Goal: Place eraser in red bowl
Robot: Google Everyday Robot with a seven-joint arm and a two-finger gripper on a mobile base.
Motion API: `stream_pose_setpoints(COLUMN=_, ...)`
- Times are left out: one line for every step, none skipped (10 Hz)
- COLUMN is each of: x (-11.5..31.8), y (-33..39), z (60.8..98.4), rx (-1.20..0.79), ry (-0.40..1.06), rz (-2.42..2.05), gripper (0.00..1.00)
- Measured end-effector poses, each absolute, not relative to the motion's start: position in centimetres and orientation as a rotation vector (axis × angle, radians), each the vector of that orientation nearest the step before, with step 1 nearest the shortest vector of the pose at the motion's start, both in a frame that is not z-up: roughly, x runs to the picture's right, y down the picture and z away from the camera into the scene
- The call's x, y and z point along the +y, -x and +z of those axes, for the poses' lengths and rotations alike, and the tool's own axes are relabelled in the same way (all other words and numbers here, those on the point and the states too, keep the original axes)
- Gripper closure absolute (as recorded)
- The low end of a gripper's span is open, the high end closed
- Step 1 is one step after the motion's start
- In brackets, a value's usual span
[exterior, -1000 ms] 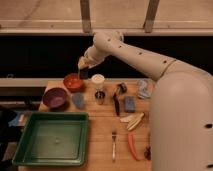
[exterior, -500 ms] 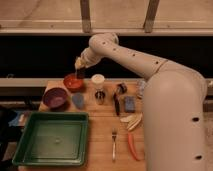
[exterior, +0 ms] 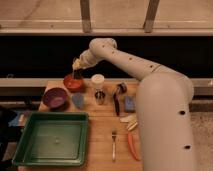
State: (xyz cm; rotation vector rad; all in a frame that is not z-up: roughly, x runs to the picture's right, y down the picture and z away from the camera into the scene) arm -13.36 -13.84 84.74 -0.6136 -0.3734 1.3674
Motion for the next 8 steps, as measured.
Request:
stream_pose_setpoints(x=-13.8, y=13.5, z=84.9, rx=-0.388, ry=0.627, rz=1.371, gripper=1.00)
stream_pose_setpoints(x=-13.9, y=13.5, z=85.1, rx=-0.400, ry=0.635, rz=1.371, gripper=1.00)
stream_pose_setpoints(x=-14.1, y=13.6, z=85.2, rx=-0.414, ry=0.643, rz=1.371, gripper=1.00)
stream_pose_setpoints(x=-14.2, y=13.9, z=85.5, rx=-0.436, ry=0.656, rz=1.373, gripper=1.00)
stream_pose_setpoints(x=-14.4, y=13.9, z=85.9, rx=-0.454, ry=0.670, rz=1.380, gripper=1.00)
stream_pose_setpoints(x=-14.5, y=14.0, z=86.3, rx=-0.465, ry=0.683, rz=1.389, gripper=1.00)
stream_pose_setpoints(x=-14.7, y=14.2, z=87.0, rx=-0.480, ry=0.700, rz=1.399, gripper=1.00)
stream_pose_setpoints(x=-14.8, y=14.6, z=87.3, rx=-0.487, ry=0.713, rz=1.400, gripper=1.00)
